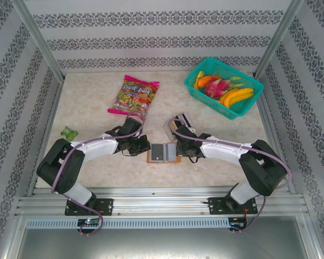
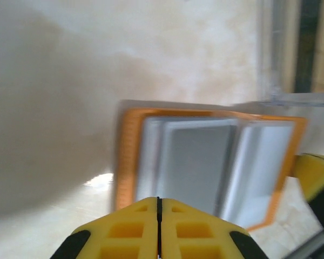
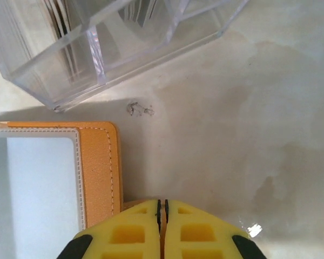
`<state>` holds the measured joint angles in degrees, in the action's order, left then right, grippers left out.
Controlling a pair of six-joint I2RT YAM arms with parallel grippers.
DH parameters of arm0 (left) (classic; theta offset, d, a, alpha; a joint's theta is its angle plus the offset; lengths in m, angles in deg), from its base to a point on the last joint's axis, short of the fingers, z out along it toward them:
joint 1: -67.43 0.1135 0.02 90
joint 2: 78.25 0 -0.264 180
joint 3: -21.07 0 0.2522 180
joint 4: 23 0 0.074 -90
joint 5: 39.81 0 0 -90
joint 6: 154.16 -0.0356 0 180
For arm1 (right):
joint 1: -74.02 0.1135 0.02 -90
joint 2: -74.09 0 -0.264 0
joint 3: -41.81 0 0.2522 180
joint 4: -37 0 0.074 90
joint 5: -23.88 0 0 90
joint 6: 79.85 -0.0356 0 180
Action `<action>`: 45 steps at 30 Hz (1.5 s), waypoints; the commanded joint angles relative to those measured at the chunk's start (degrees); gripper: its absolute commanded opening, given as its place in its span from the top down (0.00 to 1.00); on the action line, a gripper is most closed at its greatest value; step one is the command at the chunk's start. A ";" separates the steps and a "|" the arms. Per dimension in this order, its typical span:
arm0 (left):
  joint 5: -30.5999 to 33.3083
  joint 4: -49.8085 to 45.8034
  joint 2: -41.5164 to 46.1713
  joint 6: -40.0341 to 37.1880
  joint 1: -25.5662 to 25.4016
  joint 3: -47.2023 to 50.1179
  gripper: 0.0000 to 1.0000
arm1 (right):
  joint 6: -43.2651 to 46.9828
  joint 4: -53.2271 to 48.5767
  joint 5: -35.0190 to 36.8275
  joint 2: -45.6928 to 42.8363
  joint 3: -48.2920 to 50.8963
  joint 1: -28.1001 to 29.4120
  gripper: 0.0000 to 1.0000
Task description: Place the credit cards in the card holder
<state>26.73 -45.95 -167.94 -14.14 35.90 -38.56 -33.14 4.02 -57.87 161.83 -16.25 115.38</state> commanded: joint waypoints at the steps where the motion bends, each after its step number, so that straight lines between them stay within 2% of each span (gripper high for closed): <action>1: -4.50 0.16 2.32 -0.88 -1.11 -2.83 0.88 | -0.56 5.73 -5.38 -1.94 1.82 -0.53 0.97; 4: -5.60 -0.42 2.32 -0.84 -1.56 -4.12 0.85 | -1.13 6.87 -6.89 -1.98 2.13 -1.01 0.96; 6: -2.72 -2.15 3.94 -0.57 -1.87 -3.69 0.76 | -1.26 5.37 -5.64 -1.74 1.64 -1.23 0.96; 7: 0.24 -3.36 5.11 -0.05 -1.87 -3.15 0.66 | -1.06 4.11 -4.73 -1.75 1.31 -1.42 0.97; 10: 8.65 -11.09 6.12 1.53 -0.97 -2.85 0.53 | -0.63 2.03 -2.72 -1.94 0.80 -1.49 0.97; 13: 8.09 -10.68 4.15 2.40 0.22 -1.64 0.49 | 0.02 1.38 -2.68 -1.47 0.27 -1.51 0.97; 23: 5.70 -5.11 -2.43 2.10 0.24 -1.30 0.49 | -0.77 2.17 -3.07 0.00 1.14 -1.45 0.98; 32: 0.43 0.85 -4.87 2.12 0.23 0.03 0.51 | -0.39 1.81 -3.30 0.73 0.70 -1.43 0.98; 41: -3.31 4.17 -3.26 1.72 -0.20 0.03 0.65 | -0.48 1.81 -3.64 1.32 0.33 -0.96 0.98; 45: -4.92 5.64 -1.97 2.14 -0.21 0.06 0.69 | -0.46 1.76 -3.51 1.29 0.21 -1.01 0.98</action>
<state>26.20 -45.17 -171.66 -12.68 36.27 -38.64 -33.35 6.07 -61.28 162.03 -14.98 114.27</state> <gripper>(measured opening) 0.320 0.057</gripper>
